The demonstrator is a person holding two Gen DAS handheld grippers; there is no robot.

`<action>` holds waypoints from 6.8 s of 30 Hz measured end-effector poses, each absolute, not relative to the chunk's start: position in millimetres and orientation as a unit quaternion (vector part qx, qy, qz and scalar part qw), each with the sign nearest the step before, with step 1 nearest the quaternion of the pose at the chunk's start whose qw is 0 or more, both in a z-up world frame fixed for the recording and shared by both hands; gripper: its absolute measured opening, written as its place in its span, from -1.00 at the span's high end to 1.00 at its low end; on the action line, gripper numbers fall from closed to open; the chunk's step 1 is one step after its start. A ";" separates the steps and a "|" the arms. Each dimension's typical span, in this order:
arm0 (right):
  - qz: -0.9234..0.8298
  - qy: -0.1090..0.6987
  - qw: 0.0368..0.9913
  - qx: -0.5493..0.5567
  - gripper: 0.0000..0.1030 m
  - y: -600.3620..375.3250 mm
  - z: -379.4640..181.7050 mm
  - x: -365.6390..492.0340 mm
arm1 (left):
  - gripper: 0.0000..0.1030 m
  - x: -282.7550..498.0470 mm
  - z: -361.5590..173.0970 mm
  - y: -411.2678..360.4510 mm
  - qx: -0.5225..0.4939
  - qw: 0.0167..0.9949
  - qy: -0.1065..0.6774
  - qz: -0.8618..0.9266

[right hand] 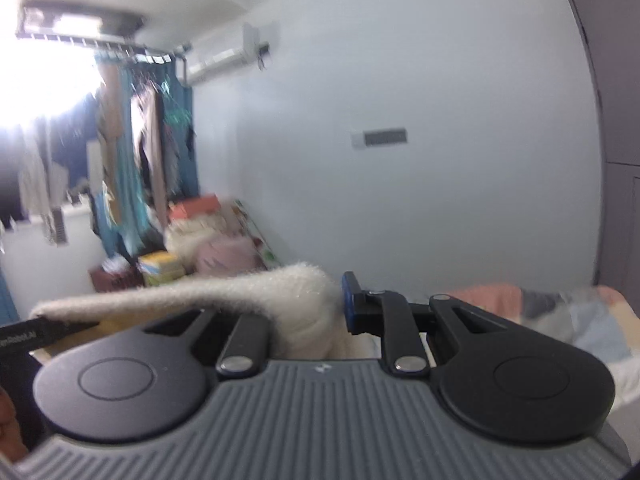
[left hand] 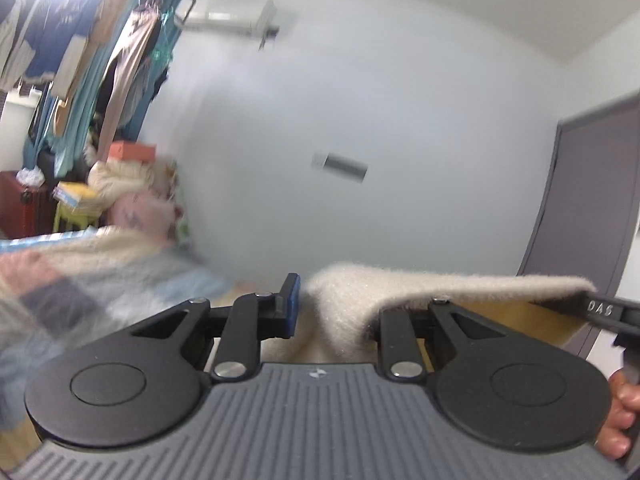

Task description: Fold large clothes

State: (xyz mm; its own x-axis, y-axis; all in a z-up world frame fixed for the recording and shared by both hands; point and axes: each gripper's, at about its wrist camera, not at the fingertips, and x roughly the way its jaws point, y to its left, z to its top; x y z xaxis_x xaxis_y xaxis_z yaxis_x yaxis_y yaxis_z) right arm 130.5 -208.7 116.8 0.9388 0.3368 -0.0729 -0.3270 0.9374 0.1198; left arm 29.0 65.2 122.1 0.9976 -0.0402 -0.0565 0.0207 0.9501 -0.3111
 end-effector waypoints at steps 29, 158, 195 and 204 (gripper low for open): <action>0.157 0.046 0.985 -0.056 0.63 -202.4 196.9 334.5 | 0.54 219.4 201.2 43.7 -0.118 0.991 0.054 -0.041; -0.320 0.257 0.912 -0.003 0.71 -558.8 -213.2 446.3 | -0.34 249.8 -205.8 53.8 -0.188 0.895 0.393 -0.097; -0.001 0.246 0.925 0.290 -0.01 -328.0 -138.7 174.5 | 0.38 185.2 -183.0 -51.6 -0.205 0.849 0.374 -0.312; -0.015 0.215 0.927 0.305 -0.02 -344.1 -147.8 176.6 | 0.38 205.9 -203.9 -93.3 -0.087 0.885 0.374 -0.262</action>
State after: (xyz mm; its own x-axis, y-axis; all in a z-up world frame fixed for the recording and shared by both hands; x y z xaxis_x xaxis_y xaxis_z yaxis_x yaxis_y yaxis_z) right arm 176.6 -344.1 -147.8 0.9070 0.1034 -0.4083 0.1594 0.8130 0.5600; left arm 205.9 -93.3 -203.9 0.5834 -0.5293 -0.6161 0.3985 0.8474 -0.3508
